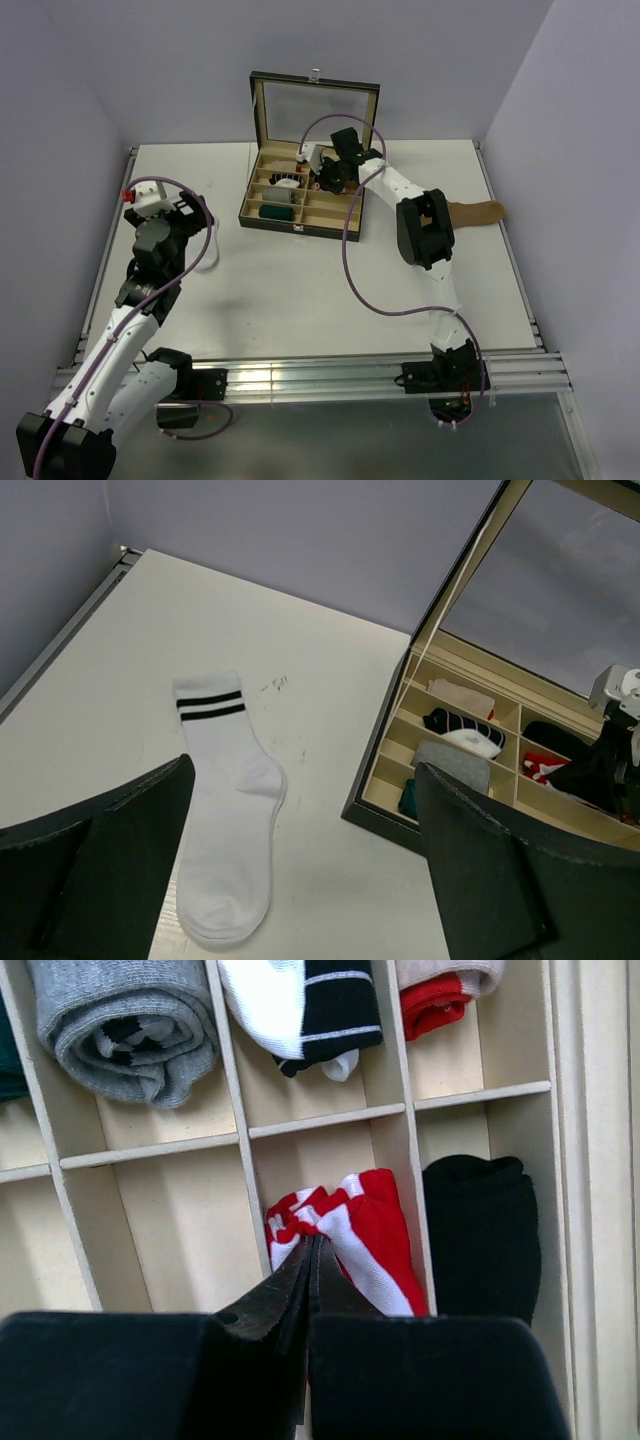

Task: Roll the socks
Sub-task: Place the sock in the storage box, then adjust the storage box at the center of the board.

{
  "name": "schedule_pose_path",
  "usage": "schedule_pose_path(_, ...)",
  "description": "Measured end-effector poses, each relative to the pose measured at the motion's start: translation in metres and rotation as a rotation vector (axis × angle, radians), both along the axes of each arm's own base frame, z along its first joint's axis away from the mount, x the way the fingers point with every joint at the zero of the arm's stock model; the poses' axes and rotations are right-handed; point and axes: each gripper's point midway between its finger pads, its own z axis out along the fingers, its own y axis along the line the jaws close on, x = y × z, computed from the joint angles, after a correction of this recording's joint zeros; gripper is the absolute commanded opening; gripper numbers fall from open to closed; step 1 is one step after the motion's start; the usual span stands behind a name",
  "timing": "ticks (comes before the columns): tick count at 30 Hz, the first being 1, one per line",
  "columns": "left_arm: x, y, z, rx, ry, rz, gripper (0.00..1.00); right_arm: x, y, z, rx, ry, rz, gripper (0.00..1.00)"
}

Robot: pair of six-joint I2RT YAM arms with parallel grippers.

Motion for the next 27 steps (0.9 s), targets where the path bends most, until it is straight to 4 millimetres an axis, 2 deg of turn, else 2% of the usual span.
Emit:
schedule_pose_path(11,0.001,0.000,-0.001,0.000,0.005,0.000,0.96,0.004,-0.001,0.004,-0.015,-0.025,-0.014,0.00)
schedule_pose_path(15,0.000,0.000,-0.001,-0.003,0.002,-0.005,0.96,-0.002,-0.009,0.017,-0.009,-0.045,-0.060,0.00)
schedule_pose_path(18,-0.001,0.000,0.002,-0.009,-0.006,-0.005,0.97,-0.009,-0.016,0.042,0.026,-0.070,-0.135,0.04)
schedule_pose_path(23,-0.003,0.003,0.004,-0.017,0.000,0.007,0.97,-0.017,-0.029,0.112,0.161,-0.134,-0.341,0.21)
schedule_pose_path(25,-0.004,0.004,0.004,-0.021,0.010,0.015,0.97,-0.015,-0.036,0.141,0.236,-0.154,-0.465,0.26)
schedule_pose_path(27,-0.004,0.006,0.005,-0.026,0.013,0.023,0.97,-0.017,-0.044,0.161,0.307,-0.149,-0.585,0.28)
